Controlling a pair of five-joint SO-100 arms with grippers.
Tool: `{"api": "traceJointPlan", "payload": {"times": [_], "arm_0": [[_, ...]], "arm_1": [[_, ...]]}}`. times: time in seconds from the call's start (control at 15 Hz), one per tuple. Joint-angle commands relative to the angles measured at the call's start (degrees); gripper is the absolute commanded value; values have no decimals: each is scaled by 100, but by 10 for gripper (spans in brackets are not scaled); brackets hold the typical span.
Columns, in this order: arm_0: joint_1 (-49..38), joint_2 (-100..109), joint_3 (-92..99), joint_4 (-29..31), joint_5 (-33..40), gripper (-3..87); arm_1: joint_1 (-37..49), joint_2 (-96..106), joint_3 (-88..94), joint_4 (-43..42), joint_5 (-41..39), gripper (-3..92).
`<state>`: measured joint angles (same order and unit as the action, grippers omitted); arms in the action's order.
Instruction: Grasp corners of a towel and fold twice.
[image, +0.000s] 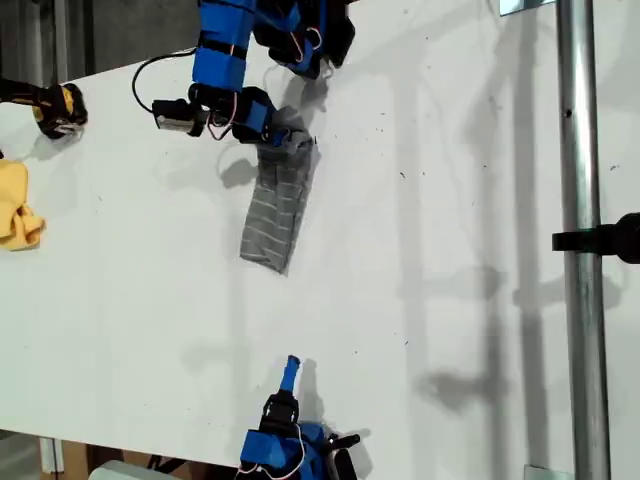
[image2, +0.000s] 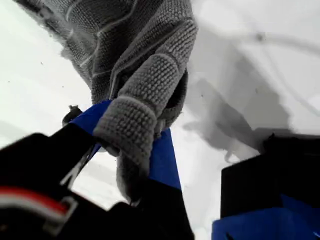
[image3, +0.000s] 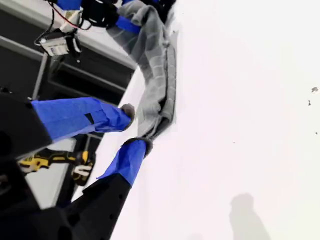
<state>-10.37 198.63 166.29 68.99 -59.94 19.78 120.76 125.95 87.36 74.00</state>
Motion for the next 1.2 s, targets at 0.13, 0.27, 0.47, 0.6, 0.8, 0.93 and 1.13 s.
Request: {"api": "traceJointPlan", "payload": {"times": [0.13,0.27,0.47,0.6,0.8,0.93,1.13], "arm_0": [[18,35,-18,9,35,71],[-9,35,-26,9,70,71],[18,35,-35,9,44,71],[18,35,-35,9,44,70],[62,35,-35,9,0,70],[79,35,-26,9,-26,70],[88,35,9,9,-70,70]], "arm_1": [[-633,686,-167,642,483,-1],[-536,562,-615,-53,281,-1],[-396,-571,-1644,-765,-105,-1],[-325,-1397,-2197,-1187,-308,-1],[-272,-2320,-2804,-1784,-466,-1],[-237,-2821,-2997,-2197,-527,-1],[-141,-3656,-3006,-2971,-571,-1]]}}
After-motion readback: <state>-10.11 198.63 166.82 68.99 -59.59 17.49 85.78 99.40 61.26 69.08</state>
